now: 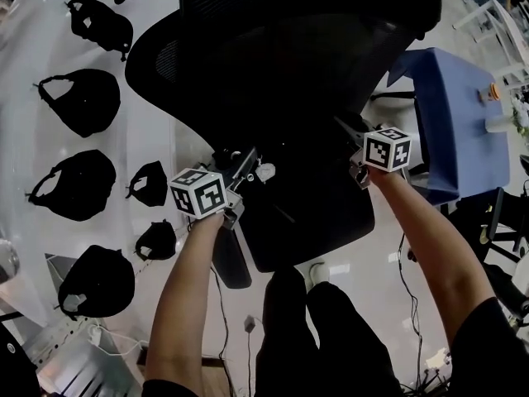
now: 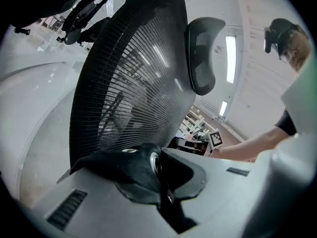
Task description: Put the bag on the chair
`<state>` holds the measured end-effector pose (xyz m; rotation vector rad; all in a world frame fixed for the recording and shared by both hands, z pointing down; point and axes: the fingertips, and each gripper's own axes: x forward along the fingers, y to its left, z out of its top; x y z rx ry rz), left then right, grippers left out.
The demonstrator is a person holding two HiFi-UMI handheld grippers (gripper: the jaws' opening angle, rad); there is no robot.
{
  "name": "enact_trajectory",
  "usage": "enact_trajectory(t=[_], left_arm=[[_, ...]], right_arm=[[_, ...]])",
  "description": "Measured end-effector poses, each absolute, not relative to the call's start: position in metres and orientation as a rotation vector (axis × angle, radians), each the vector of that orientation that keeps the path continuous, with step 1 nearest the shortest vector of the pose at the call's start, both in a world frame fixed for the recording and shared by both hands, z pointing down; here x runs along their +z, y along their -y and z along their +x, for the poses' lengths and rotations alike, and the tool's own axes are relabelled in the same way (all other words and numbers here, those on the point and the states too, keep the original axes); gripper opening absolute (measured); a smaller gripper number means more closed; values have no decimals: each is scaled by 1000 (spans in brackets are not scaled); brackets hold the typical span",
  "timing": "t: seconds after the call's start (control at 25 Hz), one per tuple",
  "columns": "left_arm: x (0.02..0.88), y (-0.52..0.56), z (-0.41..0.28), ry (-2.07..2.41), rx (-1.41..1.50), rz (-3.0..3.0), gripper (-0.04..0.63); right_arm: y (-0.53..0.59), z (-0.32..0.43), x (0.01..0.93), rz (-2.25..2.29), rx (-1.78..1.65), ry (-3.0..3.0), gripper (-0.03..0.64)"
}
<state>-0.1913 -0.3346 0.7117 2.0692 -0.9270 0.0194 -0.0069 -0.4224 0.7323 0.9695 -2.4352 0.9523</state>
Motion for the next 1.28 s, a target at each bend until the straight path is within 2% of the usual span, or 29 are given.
enact_trajectory(t=[0.68, 0.92, 1.0, 1.12, 1.28], left_arm=[[746, 350, -194, 1035, 234, 2178, 25], [749, 348, -188, 1011, 239, 2169, 27], [751, 344, -193, 1039, 270, 2146, 78], [755, 330, -198, 1058, 313, 2092, 183], [759, 309, -205, 1075, 302, 1999, 228]], right_arm=[[440, -7, 760, 994, 852, 2436, 21], [434, -7, 759, 969, 842, 2455, 80], [429, -8, 755, 960, 890, 2459, 101], [417, -4, 750, 952, 1020, 2441, 194], [397, 5, 744, 927, 1099, 2395, 285]])
